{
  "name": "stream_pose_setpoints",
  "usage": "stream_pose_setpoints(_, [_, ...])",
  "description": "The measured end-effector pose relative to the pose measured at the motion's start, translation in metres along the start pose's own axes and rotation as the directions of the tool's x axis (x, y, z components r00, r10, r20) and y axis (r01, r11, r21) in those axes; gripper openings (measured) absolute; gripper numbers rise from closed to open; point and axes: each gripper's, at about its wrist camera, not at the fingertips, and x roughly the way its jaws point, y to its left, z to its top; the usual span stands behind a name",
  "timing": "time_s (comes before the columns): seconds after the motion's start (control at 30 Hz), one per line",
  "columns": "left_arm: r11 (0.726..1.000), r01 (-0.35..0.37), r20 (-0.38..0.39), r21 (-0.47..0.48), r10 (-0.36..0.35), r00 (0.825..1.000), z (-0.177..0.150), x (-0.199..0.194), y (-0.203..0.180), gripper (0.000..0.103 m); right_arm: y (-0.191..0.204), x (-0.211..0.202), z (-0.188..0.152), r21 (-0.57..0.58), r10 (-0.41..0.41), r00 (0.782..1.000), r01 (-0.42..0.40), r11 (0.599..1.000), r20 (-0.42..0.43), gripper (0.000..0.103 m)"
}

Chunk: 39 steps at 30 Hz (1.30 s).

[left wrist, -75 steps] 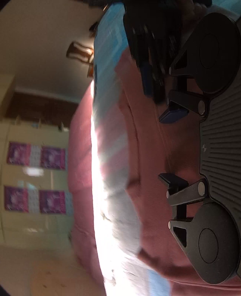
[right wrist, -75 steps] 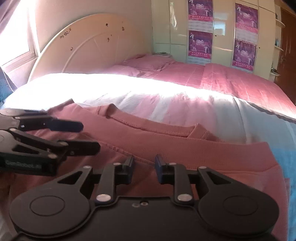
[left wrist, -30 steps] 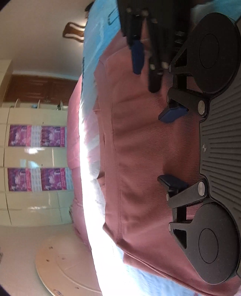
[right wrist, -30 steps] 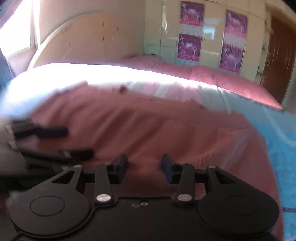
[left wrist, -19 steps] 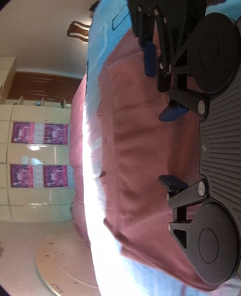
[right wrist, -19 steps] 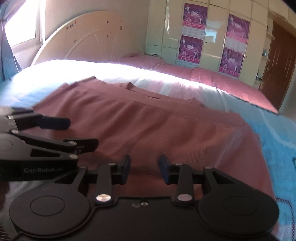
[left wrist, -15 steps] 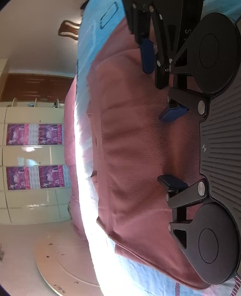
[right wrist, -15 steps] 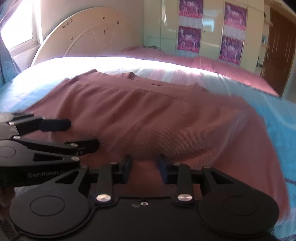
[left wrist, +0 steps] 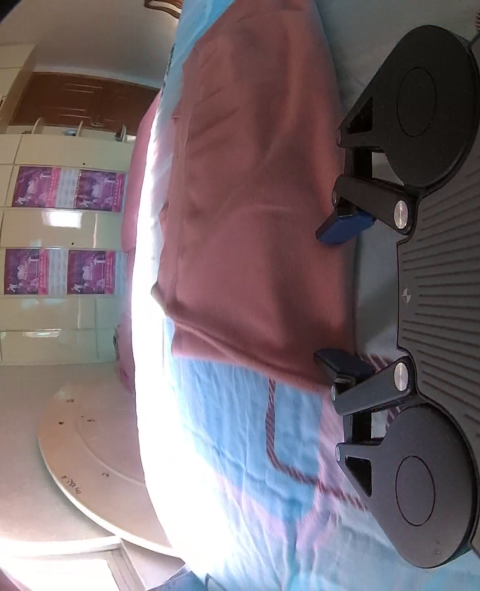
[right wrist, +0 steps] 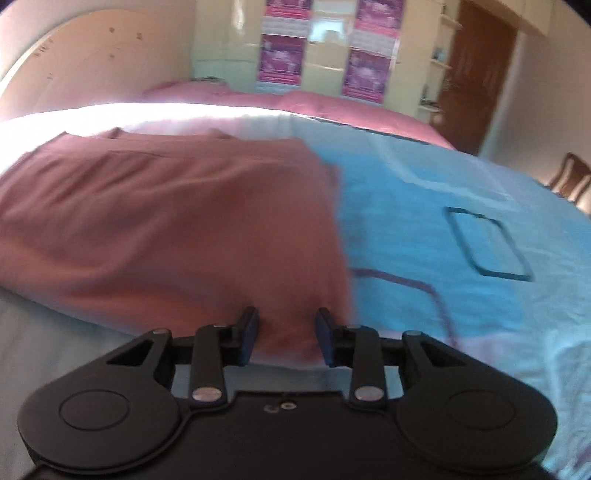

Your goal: Fold small clothes

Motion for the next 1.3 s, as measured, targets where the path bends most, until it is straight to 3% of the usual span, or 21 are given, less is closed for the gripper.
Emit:
stream_pose_setpoints(0.17, [1.000,-0.023,-0.017,0.013,0.023,1.000,0.004,0.004,-0.007,0.063,0.002,-0.015,0.005,0.021,0.029,0.998,-0.030,0.999,0.048,0.032])
stream_pose_setpoints(0.27, [0.999,-0.031,-0.018,-0.014,0.031,0.999,0.006,0.002,-0.009,0.063,-0.003,0.002,-0.002,0.031,0.012,0.999,-0.011,0.999,-0.047,0.031])
stream_pose_setpoints(0.33, [1.000,-0.024,0.007,-0.006,0.024,1.000,0.008,-0.003,-0.009,0.063,-0.003,-0.004,0.002,0.031,0.011,0.999,-0.010,0.999,-0.042,0.030])
stream_pose_setpoints(0.43, [1.000,-0.021,-0.030,-0.008,0.021,0.999,0.005,0.005,-0.009,0.063,-0.001,-0.017,0.005,0.044,0.034,0.999,-0.035,0.998,0.029,0.031])
stream_pose_setpoints(0.53, [1.000,-0.018,-0.036,-0.012,0.018,0.999,0.002,0.009,-0.008,0.063,0.001,-0.001,0.000,0.028,0.023,0.999,-0.021,0.999,-0.049,0.032])
stream_pose_setpoints(0.73, [1.000,-0.022,-0.014,-0.019,0.021,1.000,0.004,0.002,-0.009,0.063,-0.001,-0.002,0.002,0.035,0.020,0.999,-0.018,0.999,-0.046,0.032])
stream_pose_setpoints(0.83, [0.999,-0.023,-0.028,-0.028,0.023,0.999,0.003,0.005,-0.006,0.063,0.001,-0.014,0.005,0.037,0.014,1.000,-0.015,0.999,0.018,0.037])
stream_pose_setpoints(0.93, [1.000,-0.019,-0.038,-0.018,0.019,0.999,0.000,0.009,-0.006,0.063,-0.001,0.000,0.000,0.043,0.017,0.998,-0.014,0.999,-0.059,0.034])
stream_pose_setpoints(1.23, [0.999,0.002,-0.050,-0.046,-0.004,0.999,0.000,0.009,-0.001,0.065,-0.004,0.001,-0.004,0.054,0.027,0.999,-0.025,0.998,-0.046,0.035])
stream_pose_setpoints(1.3, [0.997,-0.029,-0.027,-0.077,0.027,0.999,0.003,-0.006,0.004,0.066,-0.005,-0.001,-0.001,0.060,0.025,0.998,-0.022,0.998,-0.054,0.034])
